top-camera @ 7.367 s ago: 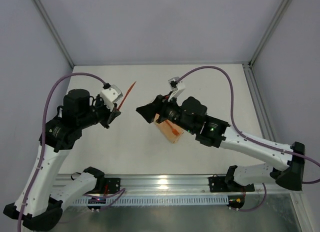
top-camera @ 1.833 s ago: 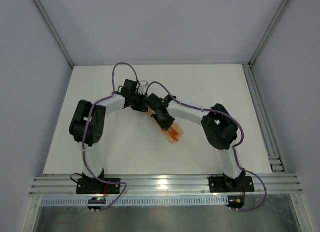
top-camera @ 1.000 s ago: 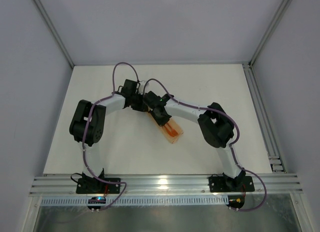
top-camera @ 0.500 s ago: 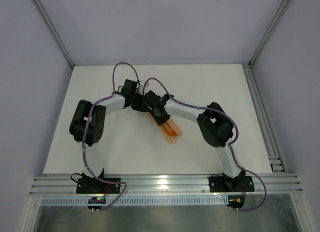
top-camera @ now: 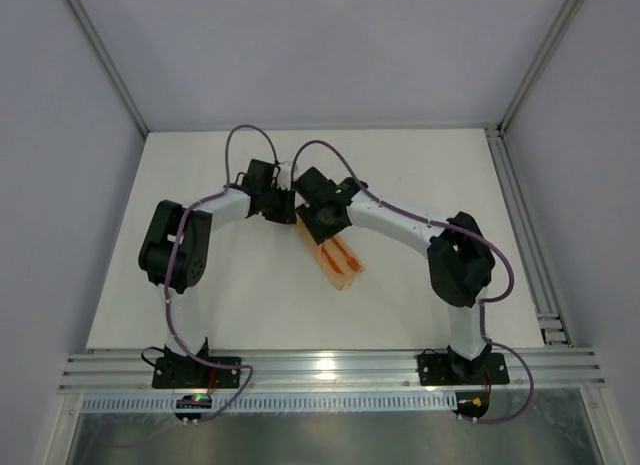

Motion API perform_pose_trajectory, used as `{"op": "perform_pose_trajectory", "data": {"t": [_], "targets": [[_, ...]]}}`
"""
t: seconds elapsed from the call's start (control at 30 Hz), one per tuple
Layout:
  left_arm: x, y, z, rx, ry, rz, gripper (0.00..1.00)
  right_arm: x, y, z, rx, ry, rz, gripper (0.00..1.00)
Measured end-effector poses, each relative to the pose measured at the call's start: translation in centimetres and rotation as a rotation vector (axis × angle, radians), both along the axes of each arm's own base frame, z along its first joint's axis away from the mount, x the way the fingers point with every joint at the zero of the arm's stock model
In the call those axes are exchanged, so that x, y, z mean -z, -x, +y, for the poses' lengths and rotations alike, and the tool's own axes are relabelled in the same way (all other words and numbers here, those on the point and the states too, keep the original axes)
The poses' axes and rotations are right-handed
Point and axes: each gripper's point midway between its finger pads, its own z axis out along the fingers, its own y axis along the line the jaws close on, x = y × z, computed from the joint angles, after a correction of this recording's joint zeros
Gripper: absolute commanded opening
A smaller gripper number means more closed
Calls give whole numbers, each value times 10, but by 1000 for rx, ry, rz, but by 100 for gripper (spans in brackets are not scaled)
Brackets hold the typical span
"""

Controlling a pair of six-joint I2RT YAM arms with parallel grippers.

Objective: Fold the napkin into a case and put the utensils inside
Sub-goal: Move the smaller rectangle folded napkin to the corner of the board.

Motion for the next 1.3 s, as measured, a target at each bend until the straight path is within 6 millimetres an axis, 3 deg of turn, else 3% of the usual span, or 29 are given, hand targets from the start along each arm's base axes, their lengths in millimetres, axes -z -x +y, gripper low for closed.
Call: {"op": "perform_pose_trajectory", "data": {"t": [0.17, 0.27, 0.4, 0.47, 0.53, 0.63, 0.77, 0.83, 1.07, 1.2, 1.3], "targets": [[0, 0, 0, -1, -2, -1, 28, -45, 9, 4, -21, -113, -41, 52], [0, 0, 1, 10, -9, -7, 33, -54, 19, -8, -6, -139, -54, 52], [-7, 5, 3, 52, -25, -16, 44, -37, 32, -40, 72, -164, -14, 52], [-19, 7, 4, 79, -32, -43, 52, -21, 39, -61, 132, -188, 25, 52], [-36, 3, 4, 99, -34, -80, 55, -4, 45, -81, 194, -212, 71, 52], [-66, -16, -3, 121, -24, -158, 53, 16, 55, -99, 256, -216, 123, 52], [-94, -51, -22, 171, 9, -241, 51, 23, 60, -97, 256, -234, 144, 52], [-85, -54, -26, 204, 8, -229, 50, 21, 59, -96, 255, -246, 134, 52], [-18, -29, -20, 280, -61, -62, 43, 14, 55, -99, 265, -270, 104, 52], [-10, -23, -18, 288, -75, -28, 37, 17, 56, -101, 269, -265, 103, 52], [-11, -25, -18, 279, -88, -14, 26, 17, 56, -102, 271, -262, 102, 52]]}}
